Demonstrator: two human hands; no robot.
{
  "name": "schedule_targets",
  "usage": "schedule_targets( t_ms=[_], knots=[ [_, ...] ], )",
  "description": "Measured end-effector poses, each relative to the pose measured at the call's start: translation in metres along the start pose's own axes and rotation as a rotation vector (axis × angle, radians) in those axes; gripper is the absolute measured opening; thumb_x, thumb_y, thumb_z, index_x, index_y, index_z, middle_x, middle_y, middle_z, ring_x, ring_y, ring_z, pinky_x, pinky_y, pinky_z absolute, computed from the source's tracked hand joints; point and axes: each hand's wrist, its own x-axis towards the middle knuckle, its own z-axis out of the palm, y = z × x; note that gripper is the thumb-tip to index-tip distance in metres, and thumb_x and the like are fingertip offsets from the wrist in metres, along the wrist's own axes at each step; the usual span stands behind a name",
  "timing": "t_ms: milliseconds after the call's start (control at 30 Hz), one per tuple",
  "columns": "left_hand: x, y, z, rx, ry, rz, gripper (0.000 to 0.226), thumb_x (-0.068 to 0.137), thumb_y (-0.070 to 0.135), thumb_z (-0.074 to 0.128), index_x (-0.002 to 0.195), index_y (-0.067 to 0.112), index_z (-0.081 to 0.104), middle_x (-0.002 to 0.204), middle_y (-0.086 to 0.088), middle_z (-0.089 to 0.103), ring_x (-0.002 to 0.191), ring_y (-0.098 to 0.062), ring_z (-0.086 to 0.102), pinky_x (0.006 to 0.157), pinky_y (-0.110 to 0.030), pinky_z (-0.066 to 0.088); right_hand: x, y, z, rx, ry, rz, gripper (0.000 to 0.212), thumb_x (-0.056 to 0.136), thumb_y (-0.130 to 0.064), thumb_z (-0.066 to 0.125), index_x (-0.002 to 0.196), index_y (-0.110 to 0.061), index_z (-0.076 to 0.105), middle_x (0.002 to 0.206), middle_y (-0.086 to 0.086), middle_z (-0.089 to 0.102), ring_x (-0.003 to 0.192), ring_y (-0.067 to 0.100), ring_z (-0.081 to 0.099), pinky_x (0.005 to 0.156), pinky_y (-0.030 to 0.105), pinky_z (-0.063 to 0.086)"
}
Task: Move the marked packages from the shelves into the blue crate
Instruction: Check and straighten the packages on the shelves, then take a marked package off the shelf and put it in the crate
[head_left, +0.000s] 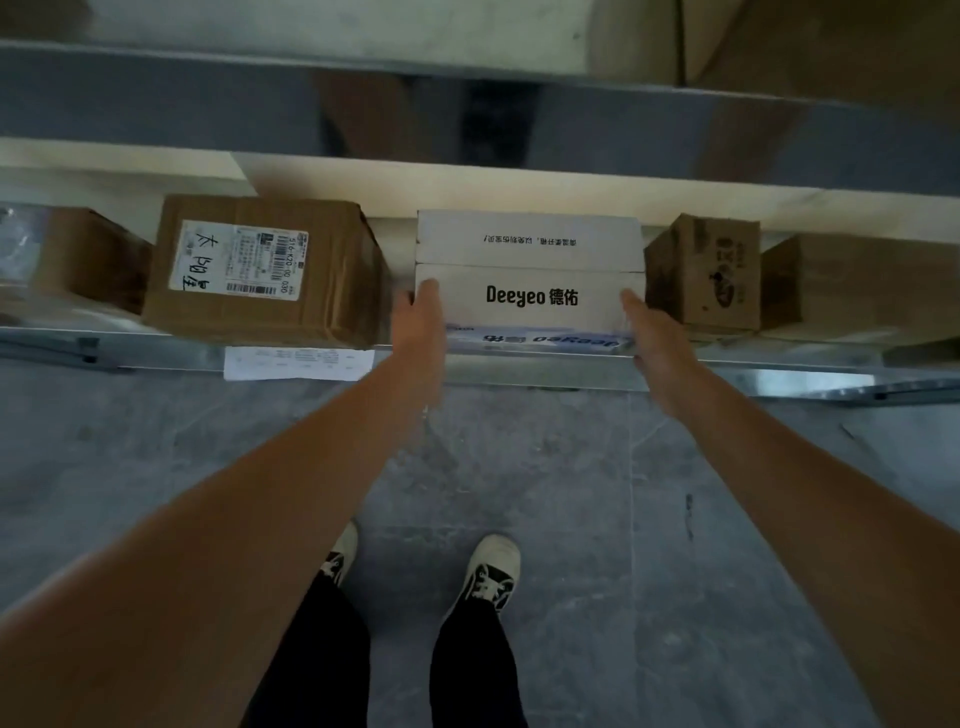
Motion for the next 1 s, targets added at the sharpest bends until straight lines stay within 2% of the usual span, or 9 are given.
schedule_targets(
  t_ms=[67,133,267,333,467,533,633,767,1000],
  knots=[
    [0.002,0.004,-0.005,-0.028,0.009,-0.029,0.028,0.096,0.032,0.044,0.109,0.012,0.057,0.101,-0.001,0.053,0.090,-0.016,0.053,0.080,-0.028,0.040,-0.001,0.000,-0.002,0.026,-0.020,-0.044,0.068,0.092,-0.052,0.053,0.142,-0.007,0.044,0.144,0.012,0.048,0.128,0.029,0.048,0.107,0.043,0.039],
    [0.001,0.005,-0.014,-0.082,0.058,-0.020,0.031,0.093,0.034,0.048,0.110,0.013,0.063,0.108,-0.006,0.063,0.105,-0.026,0.059,0.092,-0.037,0.048,-0.009,-0.001,-0.009,0.123,0.013,-0.121,0.052,0.095,-0.048,0.052,0.128,-0.009,0.056,0.126,0.011,0.061,0.115,0.028,0.059,0.093,0.038,0.047],
    [-0.019,0.012,-0.032,-0.283,0.058,0.086,0.043,0.096,0.038,0.038,0.110,0.012,0.070,0.104,-0.007,0.073,0.090,-0.025,0.068,0.083,-0.036,0.054,-0.034,-0.008,-0.034,0.371,-0.064,-0.172,0.035,0.097,-0.052,0.044,0.109,-0.028,0.066,0.101,-0.004,0.071,0.093,0.013,0.068,0.076,0.026,0.055],
    [-0.027,0.016,-0.036,-0.367,0.062,0.097,0.050,0.097,0.042,0.032,0.109,0.014,0.072,0.108,-0.007,0.073,0.095,-0.024,0.067,0.094,-0.040,0.050,-0.045,-0.009,-0.044,0.451,-0.088,-0.120,0.036,0.093,-0.059,0.047,0.105,-0.031,0.067,0.095,-0.010,0.072,0.082,0.005,0.069,0.061,0.019,0.054],
    [-0.039,0.021,-0.033,-0.346,-0.020,0.079,0.047,0.095,0.038,0.033,0.117,0.016,0.068,0.116,-0.007,0.070,0.103,-0.021,0.065,0.099,-0.042,0.046,-0.055,-0.005,-0.055,0.510,-0.096,-0.073,0.045,0.090,-0.055,0.055,0.117,-0.020,0.067,0.104,-0.002,0.072,0.092,0.012,0.066,0.072,0.024,0.049],
    [-0.042,0.019,-0.031,-0.252,-0.029,0.121,0.043,0.093,0.029,0.039,0.120,0.009,0.065,0.107,-0.005,0.072,0.082,-0.013,0.063,0.083,-0.031,0.049,-0.057,-0.004,-0.055,0.494,-0.070,-0.079,0.027,0.089,-0.043,0.062,0.106,-0.022,0.066,0.100,-0.002,0.070,0.091,0.014,0.063,0.072,0.027,0.049],
    [-0.044,0.015,-0.029,-0.136,-0.053,0.117,0.027,0.092,0.031,0.046,0.086,0.019,0.069,0.081,0.005,0.070,0.071,-0.012,0.061,0.069,-0.030,0.049,-0.056,-0.001,-0.052,0.462,-0.025,-0.077,0.011,0.085,-0.036,0.069,0.094,-0.030,0.065,0.108,-0.001,0.067,0.101,0.019,0.062,0.088,0.039,0.053],
    [-0.043,0.006,-0.030,-0.096,-0.048,0.069,0.029,0.093,0.037,0.045,0.105,0.021,0.067,0.110,-0.002,0.068,0.098,-0.023,0.062,0.089,-0.041,0.050,-0.057,0.000,-0.041,0.419,0.007,-0.044,0.012,0.084,-0.036,0.069,0.093,-0.029,0.065,0.110,0.000,0.067,0.104,0.020,0.061,0.102,0.048,0.048],
    [-0.045,0.003,-0.035,-0.020,-0.056,0.180,0.020,0.083,0.034,0.046,0.094,0.035,0.062,0.113,-0.001,0.060,0.079,-0.010,0.054,0.062,-0.023,0.042,-0.061,0.000,-0.028,0.421,0.036,-0.046,0.024,0.088,-0.031,0.066,0.111,-0.023,0.067,0.118,0.004,0.067,0.111,0.025,0.062,0.101,0.046,0.049]
  ],
)
